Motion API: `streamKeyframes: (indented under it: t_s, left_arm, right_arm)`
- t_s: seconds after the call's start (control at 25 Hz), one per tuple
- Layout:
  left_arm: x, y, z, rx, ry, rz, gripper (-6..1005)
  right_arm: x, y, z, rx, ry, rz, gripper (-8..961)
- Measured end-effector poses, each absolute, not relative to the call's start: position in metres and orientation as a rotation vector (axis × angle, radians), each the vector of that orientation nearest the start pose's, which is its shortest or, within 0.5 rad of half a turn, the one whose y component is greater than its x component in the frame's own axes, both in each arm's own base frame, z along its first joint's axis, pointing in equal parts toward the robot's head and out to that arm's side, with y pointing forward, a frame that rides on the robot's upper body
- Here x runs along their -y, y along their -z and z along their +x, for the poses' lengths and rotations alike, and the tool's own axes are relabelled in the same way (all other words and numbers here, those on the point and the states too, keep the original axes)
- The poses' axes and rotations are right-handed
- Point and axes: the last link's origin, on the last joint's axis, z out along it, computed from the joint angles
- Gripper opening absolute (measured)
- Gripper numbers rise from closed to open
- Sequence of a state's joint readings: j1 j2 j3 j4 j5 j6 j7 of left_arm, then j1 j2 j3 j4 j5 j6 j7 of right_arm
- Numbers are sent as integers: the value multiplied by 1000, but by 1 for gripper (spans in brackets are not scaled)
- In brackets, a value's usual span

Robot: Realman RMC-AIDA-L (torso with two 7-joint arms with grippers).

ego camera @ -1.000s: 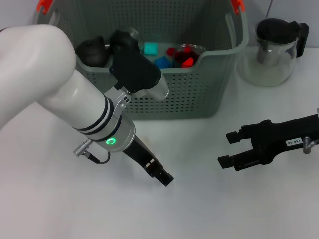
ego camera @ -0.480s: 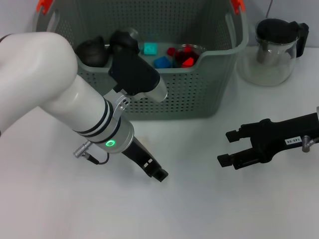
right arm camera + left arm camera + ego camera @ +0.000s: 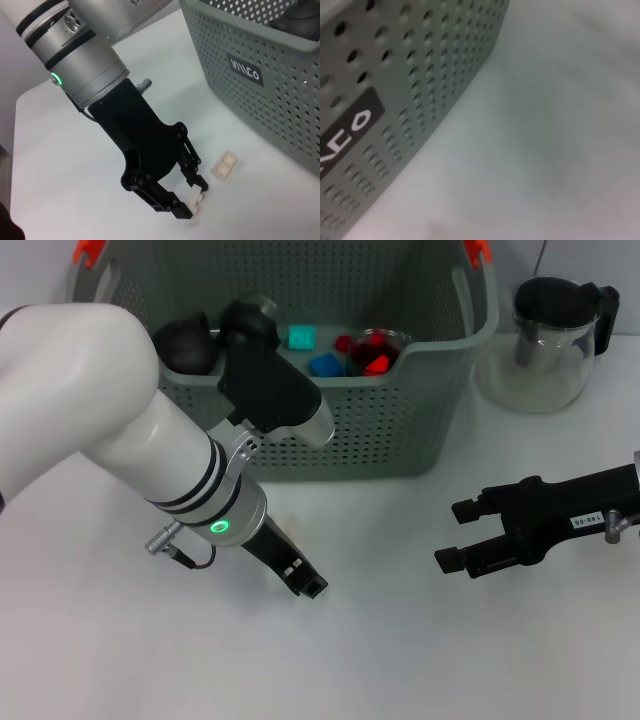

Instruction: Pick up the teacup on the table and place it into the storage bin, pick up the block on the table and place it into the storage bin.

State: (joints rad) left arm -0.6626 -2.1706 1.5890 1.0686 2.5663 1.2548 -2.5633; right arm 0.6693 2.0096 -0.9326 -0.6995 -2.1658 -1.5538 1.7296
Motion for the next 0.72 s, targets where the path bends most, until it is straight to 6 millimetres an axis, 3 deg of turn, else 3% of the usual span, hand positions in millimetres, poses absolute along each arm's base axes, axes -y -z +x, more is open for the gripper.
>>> streamKeyframes:
  t_s: [0.12,0.2,0.36,0.48,0.64,0.72]
  left_arm:
    - [-348,88,-169,861,-477,-2702,412]
    - [-348,73,-157,899,-405,-2720,412]
    - [-337,17,-108,934,-17,-2884,413]
    - [-333,-30,-71,790,369,-2979,412]
    - [-362,-84,-50,618,706,-2826,412]
    - [-382,-97,-50,599,782,-2713,425]
  right_arm:
    - [-354,6,235,-786,-243,-2975,927]
    - [-354,5,236,-787,-243,-2974,927]
    - [-354,5,236,-788,-241,-2972,928]
    - [-354,5,237,-792,-241,-2971,928]
    - [-354,5,237,-791,-242,-2970,928]
    - [-354,5,236,-788,-243,-2972,928]
